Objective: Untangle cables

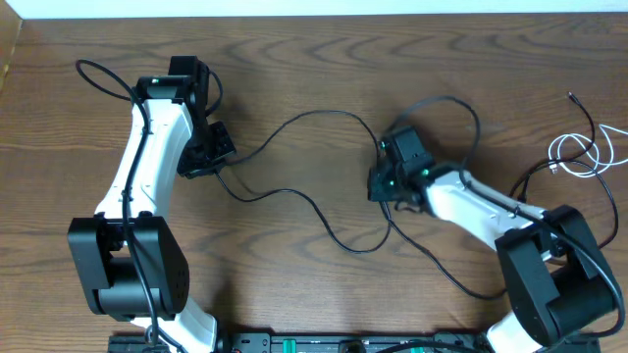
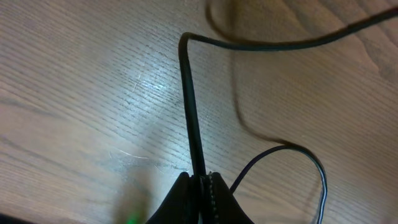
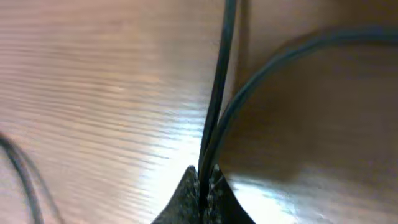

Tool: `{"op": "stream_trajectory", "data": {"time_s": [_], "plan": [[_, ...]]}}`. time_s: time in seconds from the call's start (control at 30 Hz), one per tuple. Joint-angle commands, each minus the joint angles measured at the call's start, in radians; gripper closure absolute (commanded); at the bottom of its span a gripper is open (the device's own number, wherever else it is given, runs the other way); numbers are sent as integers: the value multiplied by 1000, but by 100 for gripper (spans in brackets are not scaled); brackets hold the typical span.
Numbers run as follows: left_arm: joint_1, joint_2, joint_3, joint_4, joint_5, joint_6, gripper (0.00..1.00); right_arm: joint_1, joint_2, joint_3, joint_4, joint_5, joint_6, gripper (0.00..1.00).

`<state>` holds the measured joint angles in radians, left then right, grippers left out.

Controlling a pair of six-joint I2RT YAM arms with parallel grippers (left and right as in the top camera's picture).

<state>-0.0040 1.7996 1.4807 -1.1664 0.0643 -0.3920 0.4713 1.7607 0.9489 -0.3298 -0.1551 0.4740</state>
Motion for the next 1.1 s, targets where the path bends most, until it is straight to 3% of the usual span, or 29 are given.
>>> {"op": "stream_trajectory", "data": {"time_s": [0.0, 0.13, 0.2, 0.37, 0.53, 0.8, 0.93, 1.07], "plan": [[1, 9, -2, 0, 56, 6, 93, -42, -16, 207, -171, -38, -130, 99], [-26, 9, -2, 17, 169, 6, 93, -91, -18, 478, -464, -67, -198, 99], [-64, 9, -2, 56, 294, 8, 93, -105, -18, 589, -553, -161, -244, 99], [-166, 9, -2, 233, 682, 97, 93, -98, -18, 662, -554, -399, -300, 99], [-222, 9, -2, 451, 1020, 129, 93, -72, -18, 658, -590, -402, -373, 99], [-224, 9, -2, 587, 1229, 51, 93, -3, -14, 657, -607, -347, -402, 99], [-224, 9, -2, 655, 1244, -31, 93, 19, -13, 657, -604, -344, -401, 99], [-224, 9, -2, 660, 1221, -51, 92, 20, -13, 657, -586, -344, -402, 88]]}}
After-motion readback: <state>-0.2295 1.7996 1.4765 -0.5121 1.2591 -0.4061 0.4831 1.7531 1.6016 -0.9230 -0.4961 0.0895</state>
